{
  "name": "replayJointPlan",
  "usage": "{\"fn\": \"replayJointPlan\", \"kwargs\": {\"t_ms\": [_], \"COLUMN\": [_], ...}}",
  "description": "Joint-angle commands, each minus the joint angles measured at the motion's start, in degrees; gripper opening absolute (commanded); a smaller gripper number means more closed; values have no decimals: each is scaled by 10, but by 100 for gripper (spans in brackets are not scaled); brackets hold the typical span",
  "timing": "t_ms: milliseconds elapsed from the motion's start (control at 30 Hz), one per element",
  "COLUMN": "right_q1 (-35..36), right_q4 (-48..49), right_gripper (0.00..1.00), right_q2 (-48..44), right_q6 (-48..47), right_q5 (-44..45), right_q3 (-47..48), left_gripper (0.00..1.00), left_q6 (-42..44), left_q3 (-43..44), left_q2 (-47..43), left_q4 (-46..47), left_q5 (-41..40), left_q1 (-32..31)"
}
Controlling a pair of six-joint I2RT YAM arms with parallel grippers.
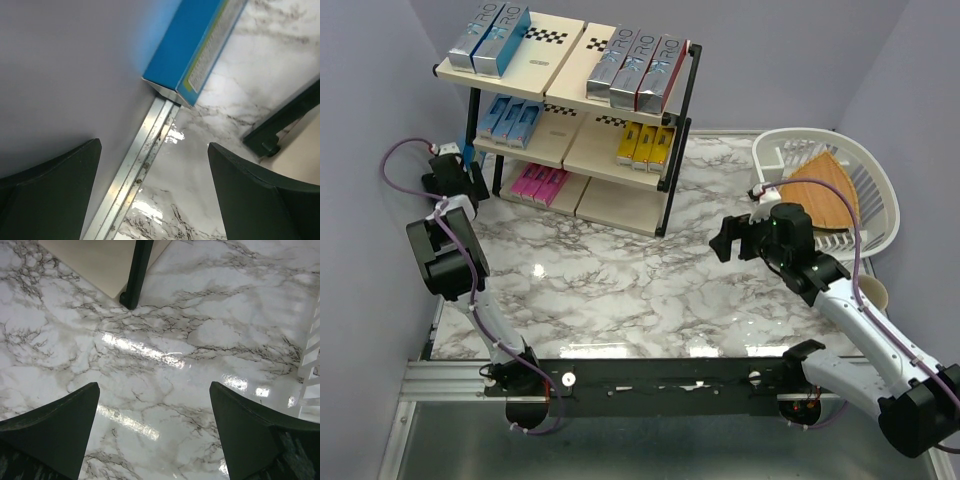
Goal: Place and organize the toothpastes onto the shelf
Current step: Move the shelf to the center of the board.
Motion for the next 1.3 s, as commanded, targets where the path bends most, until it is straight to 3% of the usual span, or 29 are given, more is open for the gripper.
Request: {"fn": "replayJointPlan", "kwargs": {"t_ms": [0,133,733,967,1267], "right_q1": [-4,-4,-3,-3,-3], "right_q4": [45,63,98,109,110], "right_gripper": [100,100,100,100,99], "right_q2": [-22,-33,-18,2,24], "right_q6": [23,30,28,23,20], "right_q5": [-25,-37,-67,-77,-83], "right_q3": [-29,-53,-77,-72,-56], "left_gripper": [99,99,99,99,99], "left_q6": [60,68,213,246,275], "left_q3": [1,53,108,160,104], "left_q2": [29,58,110,141,107], "left_q4": [28,-10,6,-42,-5], "left_q5": [54,66,109,126,145], "left_q1": [9,8,12,13,10]}}
